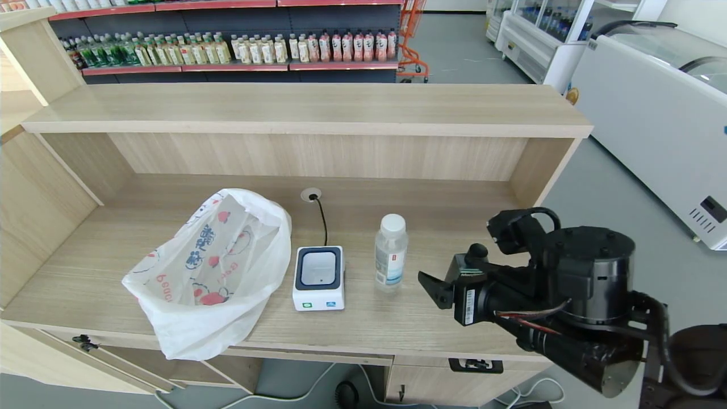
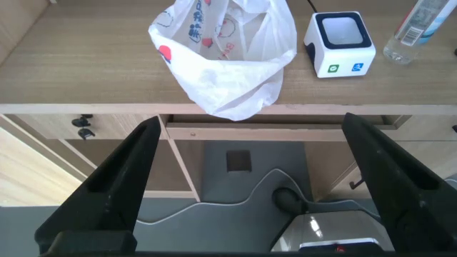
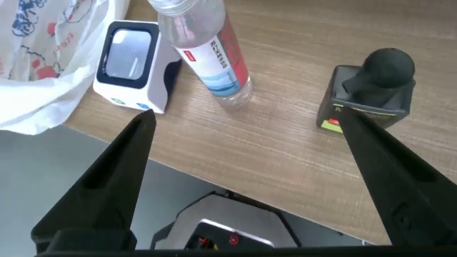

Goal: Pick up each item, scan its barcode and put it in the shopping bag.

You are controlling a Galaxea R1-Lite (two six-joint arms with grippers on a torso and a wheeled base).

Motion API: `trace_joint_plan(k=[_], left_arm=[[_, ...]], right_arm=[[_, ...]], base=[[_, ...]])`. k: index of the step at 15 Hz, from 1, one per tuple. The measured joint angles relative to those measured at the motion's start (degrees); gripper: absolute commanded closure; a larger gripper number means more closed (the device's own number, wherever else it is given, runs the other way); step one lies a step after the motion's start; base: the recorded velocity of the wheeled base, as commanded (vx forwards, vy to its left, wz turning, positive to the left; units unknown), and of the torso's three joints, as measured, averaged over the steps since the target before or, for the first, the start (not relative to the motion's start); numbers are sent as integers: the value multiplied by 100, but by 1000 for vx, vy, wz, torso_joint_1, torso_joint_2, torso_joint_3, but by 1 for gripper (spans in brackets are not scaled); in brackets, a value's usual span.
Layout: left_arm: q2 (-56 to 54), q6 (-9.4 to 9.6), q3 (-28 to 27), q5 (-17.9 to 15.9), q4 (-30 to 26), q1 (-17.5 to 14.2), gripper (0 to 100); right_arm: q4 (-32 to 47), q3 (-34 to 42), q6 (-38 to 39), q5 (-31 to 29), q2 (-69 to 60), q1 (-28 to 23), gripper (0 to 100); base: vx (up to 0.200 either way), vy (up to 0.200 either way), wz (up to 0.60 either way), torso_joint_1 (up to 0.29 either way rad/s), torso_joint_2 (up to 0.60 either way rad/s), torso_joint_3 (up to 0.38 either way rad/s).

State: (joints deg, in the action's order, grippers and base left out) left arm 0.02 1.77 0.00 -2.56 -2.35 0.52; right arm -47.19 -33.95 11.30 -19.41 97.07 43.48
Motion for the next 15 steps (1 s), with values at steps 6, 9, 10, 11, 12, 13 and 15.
trace_joint_plan(k=[6, 9, 10, 11, 12, 13, 15], left_arm=[[0, 0, 0, 0, 1, 0, 0], [0, 0, 0, 0, 0, 0, 0], [0, 0, 0, 0, 1, 0, 0], [0, 0, 0, 0, 1, 0, 0], [0, 0, 0, 2, 0, 0, 0], [0, 0, 0, 0, 0, 0, 0], [0, 0, 0, 2, 0, 0, 0]], right_arm=[[-1519, -41, -389, 404, 968, -60, 0], [-2115, -2, -605, 825, 1348, -212, 0], [-2227, 0, -652, 896, 1456, -269, 0], [-2321, -11, -666, 991, 1543, -319, 0], [-2394, -17, -666, 1087, 1610, -339, 0], [-2447, -22, -666, 1193, 1676, -368, 0], [-2465, -41, -660, 1465, 1764, -424, 0]], base=[[0, 0, 0, 0, 0, 0], [0, 0, 0, 0, 0, 0], [0, 0, 0, 0, 0, 0], [0, 0, 0, 0, 0, 0], [0, 0, 0, 0, 0, 0], [0, 0, 0, 0, 0, 0], [0, 0, 0, 0, 0, 0]])
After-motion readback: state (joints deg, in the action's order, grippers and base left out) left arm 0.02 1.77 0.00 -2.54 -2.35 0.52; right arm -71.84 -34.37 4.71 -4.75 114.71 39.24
